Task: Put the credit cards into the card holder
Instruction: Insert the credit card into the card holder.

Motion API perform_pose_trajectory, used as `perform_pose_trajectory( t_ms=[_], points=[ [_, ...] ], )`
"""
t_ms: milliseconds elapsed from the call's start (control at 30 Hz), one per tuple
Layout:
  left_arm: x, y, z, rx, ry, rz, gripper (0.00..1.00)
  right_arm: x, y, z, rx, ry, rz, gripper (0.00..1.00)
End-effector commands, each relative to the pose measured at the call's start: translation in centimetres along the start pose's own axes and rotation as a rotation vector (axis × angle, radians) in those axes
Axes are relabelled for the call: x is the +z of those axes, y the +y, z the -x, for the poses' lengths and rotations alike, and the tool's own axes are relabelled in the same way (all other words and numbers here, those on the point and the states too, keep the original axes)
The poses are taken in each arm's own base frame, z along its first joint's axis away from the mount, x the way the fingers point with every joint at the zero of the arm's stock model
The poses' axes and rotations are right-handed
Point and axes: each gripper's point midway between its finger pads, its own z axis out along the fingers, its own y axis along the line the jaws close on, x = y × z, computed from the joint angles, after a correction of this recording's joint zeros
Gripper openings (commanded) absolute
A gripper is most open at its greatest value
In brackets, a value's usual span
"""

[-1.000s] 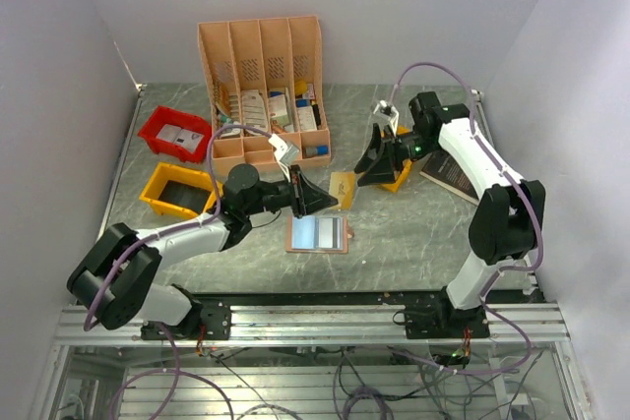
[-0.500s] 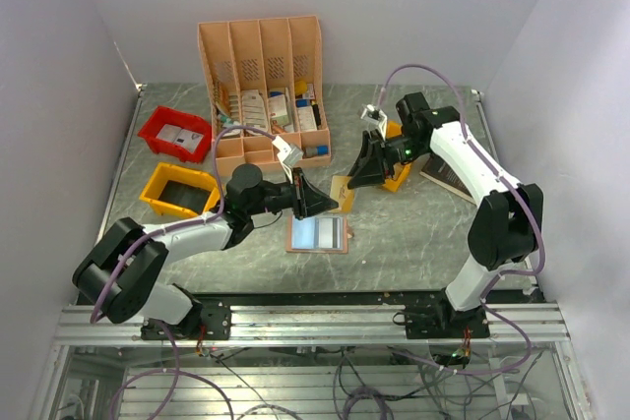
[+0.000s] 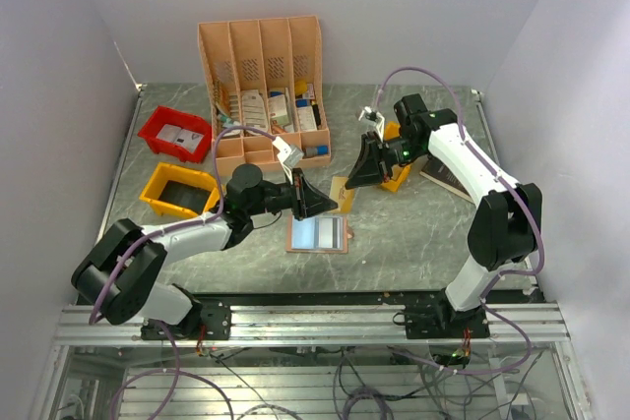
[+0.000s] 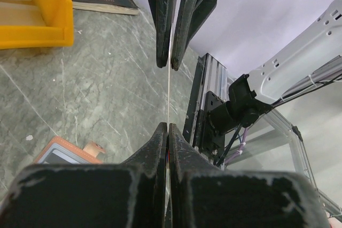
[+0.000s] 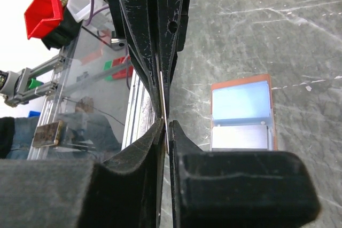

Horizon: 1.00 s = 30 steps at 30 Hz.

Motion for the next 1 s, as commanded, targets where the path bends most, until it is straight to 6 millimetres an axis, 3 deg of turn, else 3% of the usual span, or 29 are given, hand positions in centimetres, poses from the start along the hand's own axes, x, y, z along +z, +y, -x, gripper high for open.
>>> perform_pose_trajectory(
  t_ms=[0,433,667,800,867,967],
  points=[
    [-0.4,-0.4,1.1,0.049,-0.039,-0.001,0.07,0.0,0.9,0.2,-0.016,-0.012,0.006,0.12],
    [-0.5,-0.2,0.8,0.04,-0.042,0.0,0.07,0.0,1.2,0.9,-0.015,-0.038,0.01,0.13],
    [-0.5,-0.3,1.0,0.04,-0.048,0.003,0.07,0.0,1.1,0.8,-0.001,-0.043,0.013,0.0],
    [-0.7,-0.3,1.0,0.037,-0.053,0.011,0.08,0.1,1.0,0.4,0.012,-0.045,0.009,0.0],
    [-1.0,-0.1,1.1,0.036,-0.06,0.038,0.13,0.3,0.5,-0.3,0.047,-0.041,-0.004,0.0],
    [-2.1,0.9,1.0,0.02,-0.074,0.137,0.35,0.6,-0.3,-1.6,0.091,-0.04,-0.034,0.0]
  ],
)
